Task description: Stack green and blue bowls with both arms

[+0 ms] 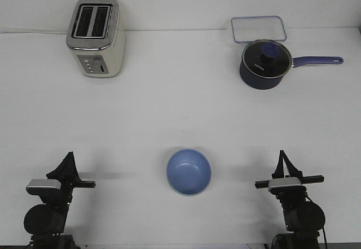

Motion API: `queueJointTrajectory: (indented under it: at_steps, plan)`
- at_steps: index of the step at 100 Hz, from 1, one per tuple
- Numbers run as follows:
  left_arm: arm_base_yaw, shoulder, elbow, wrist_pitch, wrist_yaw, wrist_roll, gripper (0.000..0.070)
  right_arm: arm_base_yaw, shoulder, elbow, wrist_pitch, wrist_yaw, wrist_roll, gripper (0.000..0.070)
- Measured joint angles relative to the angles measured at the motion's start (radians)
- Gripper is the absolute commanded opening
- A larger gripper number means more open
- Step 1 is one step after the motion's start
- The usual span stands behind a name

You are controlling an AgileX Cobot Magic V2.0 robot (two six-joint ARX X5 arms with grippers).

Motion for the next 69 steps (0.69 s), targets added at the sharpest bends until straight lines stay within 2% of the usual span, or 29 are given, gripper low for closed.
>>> queueJointTrajectory:
  at_steps: [69]
  plan:
    - [0.000,0.000,0.000,0.000,0.000,0.000,0.0015,0.000,-0.001,0.000,0.014,-0.002,0.001,0.0000]
